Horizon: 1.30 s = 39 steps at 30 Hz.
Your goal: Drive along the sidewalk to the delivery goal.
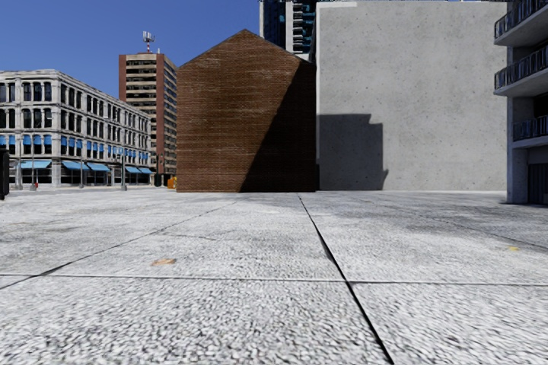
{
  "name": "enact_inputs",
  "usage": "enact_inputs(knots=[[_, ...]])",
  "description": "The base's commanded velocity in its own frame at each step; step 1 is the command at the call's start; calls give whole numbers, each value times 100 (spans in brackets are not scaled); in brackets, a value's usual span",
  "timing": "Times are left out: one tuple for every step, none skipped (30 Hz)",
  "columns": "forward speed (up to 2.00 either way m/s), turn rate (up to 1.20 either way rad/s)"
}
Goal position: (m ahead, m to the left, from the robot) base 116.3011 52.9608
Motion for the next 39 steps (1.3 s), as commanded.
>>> enact_inputs(knots=[[0, 120], [0, 120], [0, 120], [0, 120], [0, 120], [0, 120], [0, 120], [0, 120], [0, 120], [0, 120], [0, 120], [0, 120], [0, 120], [0, 120], [0, 120], [0, 120], [0, 120], [0, 120], [0, 120], [0, 120], [0, 120], [0, 120], [0, 120], [0, 120], [0, 120], [0, 120], [0, 120], [0, 120], [0, 120], [0, 120], [0, 120], [0, 120], [0, 120], [0, 120], [0, 120], [0, 120], [0, 120], [0, 120], [0, 120]])
